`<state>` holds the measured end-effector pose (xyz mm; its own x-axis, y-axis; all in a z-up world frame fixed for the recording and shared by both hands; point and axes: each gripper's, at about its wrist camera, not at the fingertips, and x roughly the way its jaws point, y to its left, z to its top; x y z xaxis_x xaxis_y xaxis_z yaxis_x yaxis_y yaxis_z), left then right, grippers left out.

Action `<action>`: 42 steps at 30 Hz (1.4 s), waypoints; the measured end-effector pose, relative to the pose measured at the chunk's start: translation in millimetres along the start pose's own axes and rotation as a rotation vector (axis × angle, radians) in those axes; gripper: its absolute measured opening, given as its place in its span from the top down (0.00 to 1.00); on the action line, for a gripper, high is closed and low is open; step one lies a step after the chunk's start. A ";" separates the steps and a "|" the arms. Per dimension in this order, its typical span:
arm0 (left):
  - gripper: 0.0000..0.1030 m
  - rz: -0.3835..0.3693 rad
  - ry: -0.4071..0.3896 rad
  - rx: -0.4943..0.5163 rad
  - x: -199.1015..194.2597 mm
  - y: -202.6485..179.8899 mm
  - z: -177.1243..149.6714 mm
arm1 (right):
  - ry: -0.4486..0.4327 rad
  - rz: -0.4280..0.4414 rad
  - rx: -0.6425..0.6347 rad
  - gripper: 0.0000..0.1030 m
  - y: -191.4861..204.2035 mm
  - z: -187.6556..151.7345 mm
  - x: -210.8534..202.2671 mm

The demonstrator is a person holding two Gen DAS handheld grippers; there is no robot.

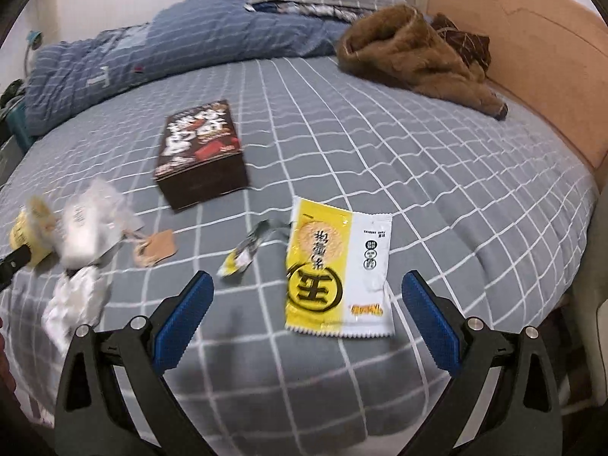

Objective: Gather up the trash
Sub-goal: 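Grasp the yellow yogurt cup with the left gripper while the right gripper grasps the yellow-white snack packet, then lift the yogurt cup and snack packet and carry both toward the bin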

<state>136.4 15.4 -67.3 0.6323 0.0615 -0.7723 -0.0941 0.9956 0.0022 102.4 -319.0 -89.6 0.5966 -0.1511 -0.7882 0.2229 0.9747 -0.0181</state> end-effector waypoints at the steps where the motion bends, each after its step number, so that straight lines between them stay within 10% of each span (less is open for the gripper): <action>1: 0.06 0.002 0.000 -0.001 4.7 -2.4 4.2 | 0.007 -0.006 0.007 0.07 -0.8 2.1 5.4; 13: 0.07 0.037 -0.008 -0.023 38.9 -3.4 25.1 | 0.133 -0.009 0.071 0.17 -17.1 6.7 56.9; 28: 0.26 0.033 0.012 -0.054 57.3 3.8 27.6 | 0.165 -0.014 0.059 0.56 -25.9 6.6 65.0; 42: 0.32 0.011 0.000 -0.041 41.7 3.6 23.0 | 0.121 -0.019 0.038 0.66 -22.3 11.3 51.5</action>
<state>180.1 23.2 -85.0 0.6311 0.0722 -0.7724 -0.1327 0.9910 -0.0157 136.9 -350.4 -122.9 0.4949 -0.1467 -0.8565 0.2641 0.9644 -0.0126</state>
